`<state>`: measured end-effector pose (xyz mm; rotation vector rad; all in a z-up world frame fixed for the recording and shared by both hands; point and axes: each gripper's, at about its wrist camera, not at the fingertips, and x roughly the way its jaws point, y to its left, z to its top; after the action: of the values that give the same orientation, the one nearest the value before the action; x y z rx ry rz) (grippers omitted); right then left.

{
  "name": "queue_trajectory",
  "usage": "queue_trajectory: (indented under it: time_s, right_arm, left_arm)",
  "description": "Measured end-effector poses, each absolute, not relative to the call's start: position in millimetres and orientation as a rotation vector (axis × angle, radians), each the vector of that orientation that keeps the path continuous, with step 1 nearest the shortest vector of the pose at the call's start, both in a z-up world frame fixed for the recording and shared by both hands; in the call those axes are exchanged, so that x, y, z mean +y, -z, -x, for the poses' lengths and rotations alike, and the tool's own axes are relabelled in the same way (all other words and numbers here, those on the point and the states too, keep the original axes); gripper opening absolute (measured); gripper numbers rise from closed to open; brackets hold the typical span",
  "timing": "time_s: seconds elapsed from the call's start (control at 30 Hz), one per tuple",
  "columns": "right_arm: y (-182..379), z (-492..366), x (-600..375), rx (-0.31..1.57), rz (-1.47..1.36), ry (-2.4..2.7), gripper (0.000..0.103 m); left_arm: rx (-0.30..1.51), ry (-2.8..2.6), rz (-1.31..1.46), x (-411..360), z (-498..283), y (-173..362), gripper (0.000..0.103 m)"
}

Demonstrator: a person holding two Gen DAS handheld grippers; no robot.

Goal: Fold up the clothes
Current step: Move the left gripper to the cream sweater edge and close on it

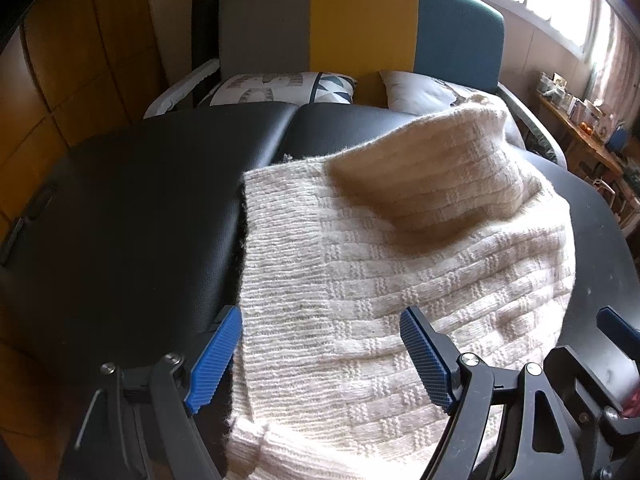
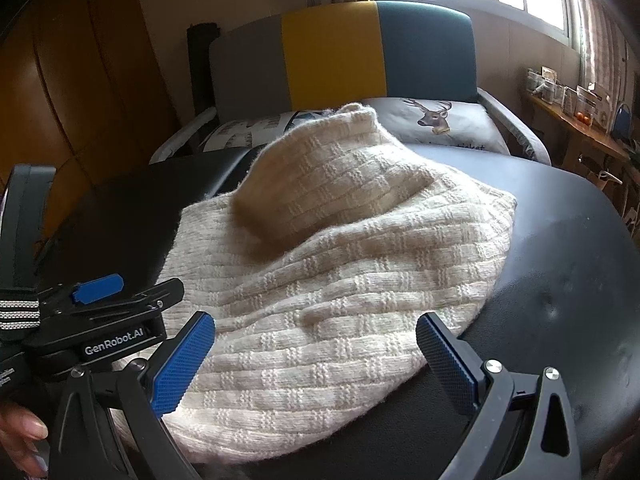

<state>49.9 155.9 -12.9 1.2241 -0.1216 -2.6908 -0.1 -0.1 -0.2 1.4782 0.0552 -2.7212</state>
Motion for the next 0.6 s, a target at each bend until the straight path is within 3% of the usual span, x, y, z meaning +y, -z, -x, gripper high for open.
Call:
queue_trajectory:
  time_s: [0.6]
  right_arm:
    - [20,-44,153,-0.118,-1.252,2.671,0.103]
  left_arm:
    - [0.063,2.660,-1.550,-6,11,17,0.087]
